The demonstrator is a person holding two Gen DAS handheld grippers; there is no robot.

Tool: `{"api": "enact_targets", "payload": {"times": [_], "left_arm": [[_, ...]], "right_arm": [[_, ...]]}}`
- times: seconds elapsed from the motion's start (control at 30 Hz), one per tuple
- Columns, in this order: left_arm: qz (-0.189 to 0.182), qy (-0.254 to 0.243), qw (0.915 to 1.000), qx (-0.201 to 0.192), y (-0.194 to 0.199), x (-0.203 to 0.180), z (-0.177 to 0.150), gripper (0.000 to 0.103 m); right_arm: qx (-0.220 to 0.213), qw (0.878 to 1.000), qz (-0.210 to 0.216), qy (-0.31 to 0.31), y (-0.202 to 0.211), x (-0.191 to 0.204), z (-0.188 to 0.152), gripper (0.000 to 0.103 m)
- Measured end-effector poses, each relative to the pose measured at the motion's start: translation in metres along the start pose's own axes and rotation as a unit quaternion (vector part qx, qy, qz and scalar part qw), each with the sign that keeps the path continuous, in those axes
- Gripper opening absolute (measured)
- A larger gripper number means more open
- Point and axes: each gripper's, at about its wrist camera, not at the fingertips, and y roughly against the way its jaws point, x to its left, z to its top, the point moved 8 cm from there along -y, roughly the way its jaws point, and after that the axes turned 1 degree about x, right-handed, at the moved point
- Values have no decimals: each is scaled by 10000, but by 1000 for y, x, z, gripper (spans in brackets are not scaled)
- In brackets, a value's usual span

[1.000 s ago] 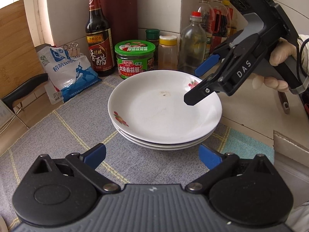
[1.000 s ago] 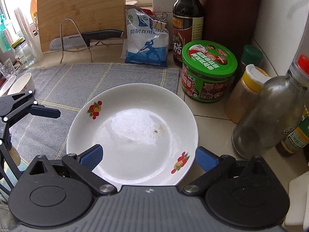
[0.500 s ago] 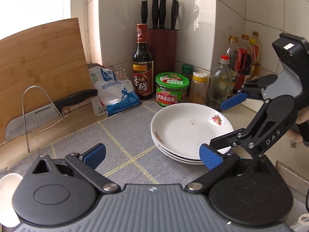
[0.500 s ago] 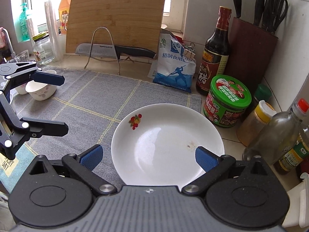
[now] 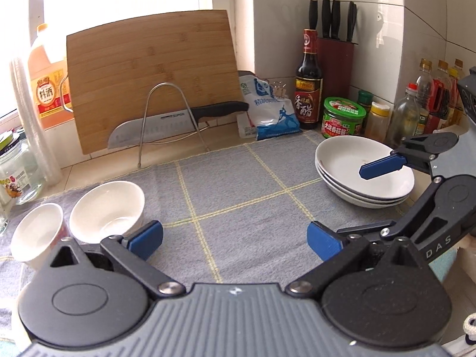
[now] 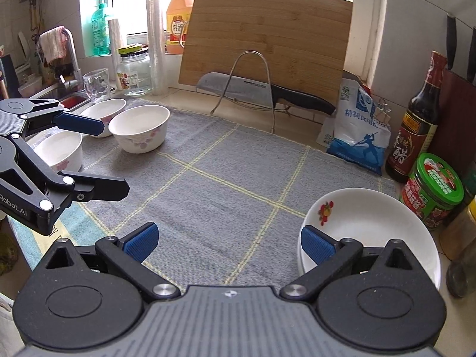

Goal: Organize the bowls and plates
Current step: 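Withdraw the right tool while moving the left tool toward a white bowl, then grasp the rim of the white bowl with the left tool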

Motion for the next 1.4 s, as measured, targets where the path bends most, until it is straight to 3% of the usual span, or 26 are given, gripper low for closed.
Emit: {"api": "enact_targets", "payload": {"times": [0.4,0.7,1.03,1.2,1.4], "left_arm": [[523,171,9982,254,42,107,-42,102],[814,222,9948,566,44,193,-57,102],[283,195,9940,1038,23,220,-74,98],[5,250,9922,1223,15,224,-75,83],[-255,277,9905,1324,12,219,-74,66]], "right_arm": [[72,9978,339,561,-39,119,27,103],[141,9959,439,780,-72,193,39,103],[160,9943,681,798,-102,253,47,103],[115,9932,801,833,-112,268,54,101],[34,9921,941,825,-114,274,59,91]]}}
